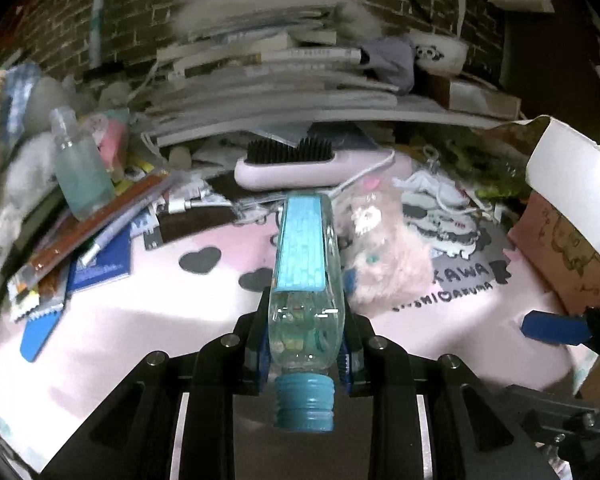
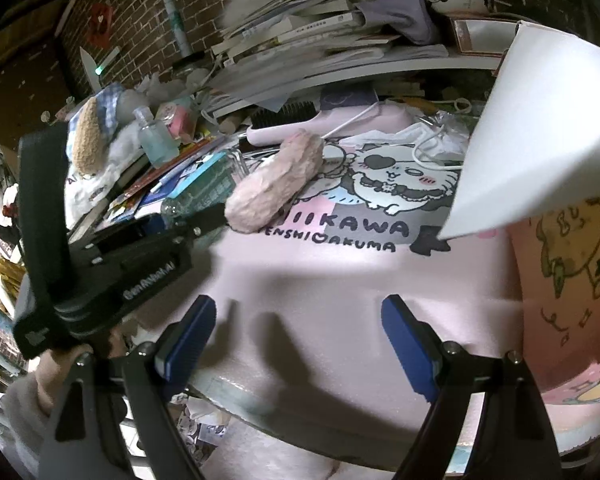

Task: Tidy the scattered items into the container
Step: 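Lift the water bottle off the desk with the left gripper, then carry the water bottle into the white box, open left gripper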

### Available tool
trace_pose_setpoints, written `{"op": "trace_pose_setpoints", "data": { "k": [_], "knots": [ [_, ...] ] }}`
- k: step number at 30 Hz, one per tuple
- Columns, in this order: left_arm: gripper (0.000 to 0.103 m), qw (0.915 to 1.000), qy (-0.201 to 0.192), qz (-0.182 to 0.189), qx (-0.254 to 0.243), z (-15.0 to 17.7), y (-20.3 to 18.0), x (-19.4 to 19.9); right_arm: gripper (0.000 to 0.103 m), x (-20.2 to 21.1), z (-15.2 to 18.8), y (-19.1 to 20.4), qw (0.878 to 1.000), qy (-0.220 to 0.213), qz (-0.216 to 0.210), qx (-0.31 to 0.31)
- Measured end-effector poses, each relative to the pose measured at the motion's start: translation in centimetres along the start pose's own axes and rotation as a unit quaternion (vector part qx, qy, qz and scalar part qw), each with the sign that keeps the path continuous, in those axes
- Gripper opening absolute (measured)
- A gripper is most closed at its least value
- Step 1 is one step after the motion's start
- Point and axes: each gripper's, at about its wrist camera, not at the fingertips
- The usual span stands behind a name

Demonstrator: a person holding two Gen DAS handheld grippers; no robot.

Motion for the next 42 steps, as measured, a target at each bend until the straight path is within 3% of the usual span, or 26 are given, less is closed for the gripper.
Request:
{"op": "trace_pose_setpoints", "data": {
  "k": [8, 11, 19, 24, 28, 34, 42],
  "knots": [
    [0.02, 0.9999, 0.004, 0.009, 0.009, -0.3, 0.4, 0.0, 0.083, 0.1, 0.1, 0.1, 1.0, -0.007, 0.002, 0.001],
    [0.02, 0.9998, -0.012, 0.009, 0.014, -0.5, 0.5, 0.6, 0.083, 0.2, 0.1, 0.0, 1.0, -0.008, 0.001, -0.002],
    [0.02, 0.9993, -0.035, 0.015, -0.006, -3.7, 0.1, 3.3, 0.083, 0.4, 0.4, 0.0, 1.0, -0.021, 0.011, 0.003],
    [0.02, 0.9965, -0.034, 0.067, -0.038, -6.5, -2.1, 4.9, 0.083, 0.9, 1.2, -0.2, 0.998, -0.049, 0.03, 0.0],
    [0.02, 0.9892, -0.023, 0.131, -0.061, -8.9, -4.9, 5.7, 0.083, 1.4, 1.6, -0.4, 0.997, -0.063, 0.039, -0.001],
    [0.02, 0.9687, 0.0, 0.222, -0.111, -12.4, -10.3, 6.5, 0.083, 2.2, 2.0, -1.3, 0.996, -0.07, 0.043, -0.016],
    [0.02, 0.9383, 0.061, 0.293, -0.173, -15.4, -16.8, 5.5, 0.083, 2.6, 2.4, -2.2, 0.997, -0.069, 0.033, -0.028]
  ]
}}
Point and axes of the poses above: each gripper's, at about its wrist camera, not at the fingertips, and x roughly against the way its jaws point, y to its left, z to its underside, and after that the axes turned 7 degrees about -x, right-handed
